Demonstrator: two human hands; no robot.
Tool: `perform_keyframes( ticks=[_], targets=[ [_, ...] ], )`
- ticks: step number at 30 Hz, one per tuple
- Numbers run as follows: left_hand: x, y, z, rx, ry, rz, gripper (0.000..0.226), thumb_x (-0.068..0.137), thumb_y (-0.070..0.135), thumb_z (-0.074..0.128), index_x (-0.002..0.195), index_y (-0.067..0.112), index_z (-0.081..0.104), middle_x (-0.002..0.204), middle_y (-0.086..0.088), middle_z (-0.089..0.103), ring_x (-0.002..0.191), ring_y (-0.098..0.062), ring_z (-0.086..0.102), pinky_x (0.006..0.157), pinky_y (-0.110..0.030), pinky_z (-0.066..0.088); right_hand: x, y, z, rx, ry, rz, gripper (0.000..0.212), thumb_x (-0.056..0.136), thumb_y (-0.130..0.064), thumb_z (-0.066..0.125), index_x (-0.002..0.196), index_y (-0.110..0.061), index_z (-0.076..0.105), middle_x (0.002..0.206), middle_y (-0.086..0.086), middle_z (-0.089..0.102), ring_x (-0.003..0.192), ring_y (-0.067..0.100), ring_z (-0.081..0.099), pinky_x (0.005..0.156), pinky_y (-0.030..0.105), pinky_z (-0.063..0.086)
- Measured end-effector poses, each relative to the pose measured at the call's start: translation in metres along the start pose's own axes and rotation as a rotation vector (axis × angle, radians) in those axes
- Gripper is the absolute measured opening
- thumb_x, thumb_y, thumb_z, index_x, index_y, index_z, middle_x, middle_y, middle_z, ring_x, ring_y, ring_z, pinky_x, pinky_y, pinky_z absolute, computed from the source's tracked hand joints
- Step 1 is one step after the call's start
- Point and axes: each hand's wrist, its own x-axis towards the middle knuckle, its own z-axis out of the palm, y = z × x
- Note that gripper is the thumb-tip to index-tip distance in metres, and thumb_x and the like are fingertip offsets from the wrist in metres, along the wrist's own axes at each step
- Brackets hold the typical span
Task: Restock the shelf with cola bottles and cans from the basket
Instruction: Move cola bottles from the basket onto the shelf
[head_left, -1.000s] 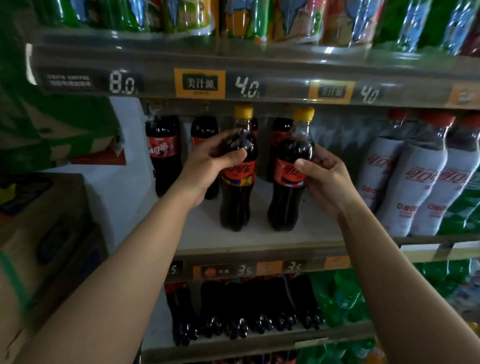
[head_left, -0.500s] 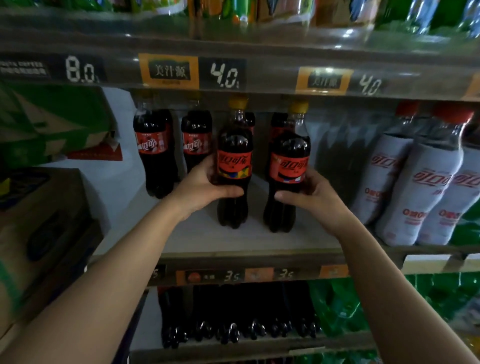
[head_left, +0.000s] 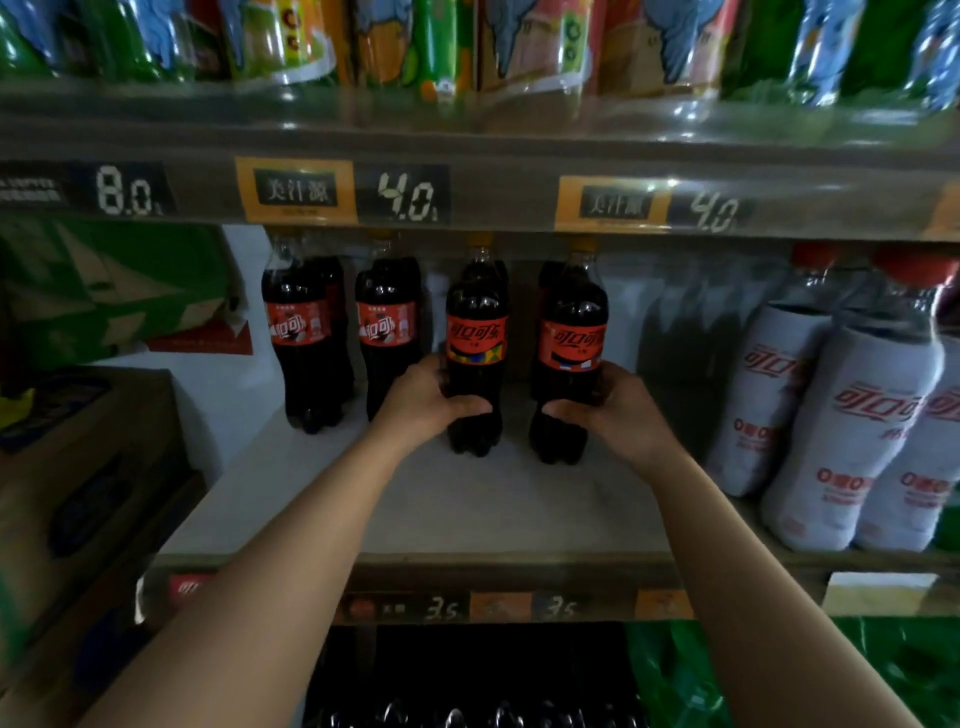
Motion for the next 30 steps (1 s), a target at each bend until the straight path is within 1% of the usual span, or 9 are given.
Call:
perform_keyframes(
  ticks=[2,6,10,13,15,19,23,26,30],
  targets=[
    [0.008,-0.003,0.004,-0.012,0.02,-0.007,0.067,0.07,0.015,0.084,0.129,0.014,0.054,0.125,-0.004,0.064,0.117,-0.019,0.059,0.104,-0.037,0.044,0.009,0.005,0.001,0.004,0.02,-0.005,0.05,0.077,0.003,0.076,0.123,-0.001,0.056,0.101,0.0,0.064,0.08,-0.008,0.057,0.062,-0.001,0.042],
    [0.018,-0.008,0.011,-0.026,0.066,-0.017,0.064,0.07,0.016,0.084,0.128,0.014,0.055,0.125,-0.005,0.064,0.116,-0.019,0.06,0.104,-0.04,0.044,0.026,0.014,0.005,0.018,0.047,0.003,0.054,0.077,0.001,0.076,0.127,0.0,0.055,0.109,0.005,0.064,0.101,0.014,0.061,0.064,-0.003,0.042],
    [0.023,-0.012,0.013,-0.068,0.062,-0.012,0.062,0.072,0.012,0.081,0.128,0.013,0.054,0.126,-0.008,0.063,0.117,-0.021,0.059,0.106,-0.044,0.043,0.042,0.024,0.006,-0.032,0.08,0.002,0.058,0.076,-0.006,0.079,0.13,-0.004,0.056,0.121,0.009,0.065,0.108,0.015,0.06,0.067,-0.002,0.041],
    [0.025,-0.015,0.014,-0.066,0.061,-0.002,0.062,0.073,0.013,0.081,0.129,0.013,0.053,0.127,-0.008,0.063,0.118,-0.021,0.058,0.106,-0.045,0.042,0.049,0.029,0.006,-0.064,0.085,0.03,0.059,0.077,-0.011,0.08,0.131,-0.008,0.056,0.126,0.007,0.064,0.115,0.017,0.06,0.084,0.016,0.043],
    [0.026,-0.016,0.016,-0.064,0.068,-0.003,0.062,0.073,0.013,0.08,0.129,0.012,0.053,0.127,-0.008,0.063,0.119,-0.02,0.058,0.106,-0.045,0.042,0.051,0.031,0.006,-0.087,0.097,0.039,0.059,0.077,-0.014,0.079,0.131,-0.01,0.056,0.127,0.008,0.064,0.117,0.02,0.06,0.089,0.023,0.043],
    [0.028,-0.015,0.018,-0.056,0.084,-0.003,0.062,0.075,0.012,0.08,0.13,0.01,0.052,0.128,-0.009,0.062,0.119,-0.021,0.057,0.106,-0.044,0.042,0.051,0.033,0.007,-0.137,0.13,0.029,0.06,0.078,-0.018,0.08,0.131,-0.011,0.055,0.128,0.007,0.064,0.118,0.022,0.059,0.09,0.022,0.041],
    [0.028,-0.014,0.019,-0.058,0.082,-0.005,0.061,0.075,0.011,0.079,0.13,0.008,0.052,0.126,-0.008,0.062,0.118,-0.02,0.057,0.106,-0.041,0.042,0.049,0.035,0.009,-0.138,0.174,-0.012,0.059,0.075,-0.018,0.081,0.128,-0.008,0.058,0.125,0.008,0.065,0.116,0.021,0.06,0.085,0.019,0.04],
    [0.028,-0.013,0.019,-0.071,0.086,-0.01,0.062,0.076,0.009,0.078,0.131,0.007,0.05,0.127,-0.009,0.061,0.119,-0.021,0.057,0.104,-0.037,0.043,0.049,0.037,0.01,-0.161,0.188,-0.024,0.059,0.074,-0.02,0.082,0.126,-0.008,0.059,0.123,0.008,0.066,0.114,0.022,0.062,0.085,0.021,0.042],
    [0.028,-0.014,0.02,-0.065,0.082,0.0,0.061,0.077,0.011,0.077,0.132,0.007,0.05,0.126,-0.007,0.06,0.118,-0.017,0.056,0.103,-0.035,0.043,0.049,0.036,0.008,-0.11,0.157,-0.017,0.059,0.073,-0.018,0.083,0.126,-0.008,0.058,0.119,0.006,0.067,0.107,0.015,0.062,0.081,0.02,0.043]
  ],
)
